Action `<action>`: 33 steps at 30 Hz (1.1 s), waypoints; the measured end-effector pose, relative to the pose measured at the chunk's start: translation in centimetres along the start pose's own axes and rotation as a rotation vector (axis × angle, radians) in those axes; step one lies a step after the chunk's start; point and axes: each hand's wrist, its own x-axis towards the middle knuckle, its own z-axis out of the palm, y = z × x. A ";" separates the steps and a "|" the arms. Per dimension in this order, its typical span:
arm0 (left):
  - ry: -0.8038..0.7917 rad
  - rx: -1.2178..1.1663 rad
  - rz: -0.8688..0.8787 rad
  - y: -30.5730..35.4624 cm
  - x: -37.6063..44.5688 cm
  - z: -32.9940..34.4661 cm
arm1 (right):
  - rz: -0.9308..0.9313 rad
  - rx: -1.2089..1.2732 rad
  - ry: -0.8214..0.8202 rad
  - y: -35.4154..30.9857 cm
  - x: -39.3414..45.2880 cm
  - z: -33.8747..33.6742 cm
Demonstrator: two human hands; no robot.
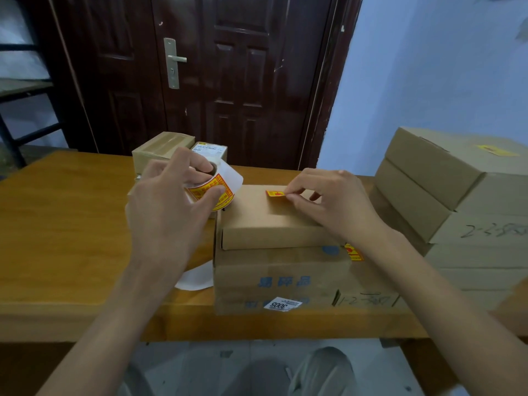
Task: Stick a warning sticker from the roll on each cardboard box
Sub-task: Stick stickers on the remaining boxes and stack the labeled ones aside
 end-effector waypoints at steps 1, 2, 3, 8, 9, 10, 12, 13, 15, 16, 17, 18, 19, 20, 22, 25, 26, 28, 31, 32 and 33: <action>-0.001 0.003 -0.003 -0.1 0.0 0.1 | -0.003 0.020 -0.010 0.0 -0.2 -0.1; 0.000 0.005 -0.007 -0.2 0.0 0.2 | -0.005 0.038 -0.017 0.1 -0.5 -0.1; 0.002 0.005 -0.010 -0.3 0.0 0.2 | -0.002 0.052 -0.020 0.1 -0.7 -0.2; 0.010 0.004 -0.021 -0.2 0.1 0.3 | -0.012 0.051 -0.061 0.7 -1.1 0.0; 0.008 0.006 -0.019 -0.1 0.0 0.3 | -0.014 0.049 -0.076 0.8 -1.1 0.0; 0.004 0.010 -0.018 -0.1 0.0 0.3 | -0.009 0.050 -0.092 0.9 -1.0 0.1; 0.001 0.011 -0.018 0.0 -0.1 0.3 | 0.012 0.058 -0.119 0.9 -0.9 0.0; 0.003 0.007 -0.016 0.0 -0.1 0.3 | 0.024 0.063 -0.133 0.8 -0.8 -0.1; 0.006 0.004 -0.012 -0.1 -0.2 0.3 | 0.046 0.066 -0.169 0.6 -0.6 -0.4; 0.007 0.006 -0.012 -0.1 -0.2 0.4 | 0.057 0.063 -0.195 0.5 -0.4 -0.5; 0.009 0.007 -0.013 -0.1 -0.2 0.4 | 0.071 0.065 -0.221 0.4 -0.4 -0.6; 0.011 0.009 -0.015 -0.1 -0.2 0.4 | 0.083 0.072 -0.236 0.3 -0.4 -0.6; 0.012 0.011 -0.018 -0.2 -0.2 0.4 | 0.091 0.081 -0.238 0.2 -0.4 -0.6; 0.014 0.016 -0.019 -0.2 -0.2 0.4 | 0.095 0.085 -0.232 0.1 -0.5 -0.6; 0.013 0.018 -0.021 -0.2 -0.2 0.4 | 0.081 0.076 -0.222 0.0 -0.8 -0.5; 0.001 0.024 -0.031 -0.3 -0.2 0.4 | 0.088 0.073 -0.331 -0.4 -1.4 -0.4; -0.001 0.029 -0.032 -0.3 -0.2 0.4 | 0.098 0.065 -0.377 -0.5 -1.5 -0.4; -0.003 0.029 -0.033 -0.3 -0.2 0.4 | 0.107 0.027 -0.439 -0.7 -1.5 -0.4; -0.002 0.012 -0.032 -0.1 -0.5 0.3 | 0.121 0.044 -0.514 -0.7 -1.3 -0.7; 0.000 0.007 -0.034 -0.1 -0.5 0.3 | 0.131 0.072 -0.529 -0.8 -1.3 -0.8; 0.001 0.001 -0.037 -0.1 -0.5 0.2 | 0.140 0.104 -0.525 -0.8 -1.3 -1.0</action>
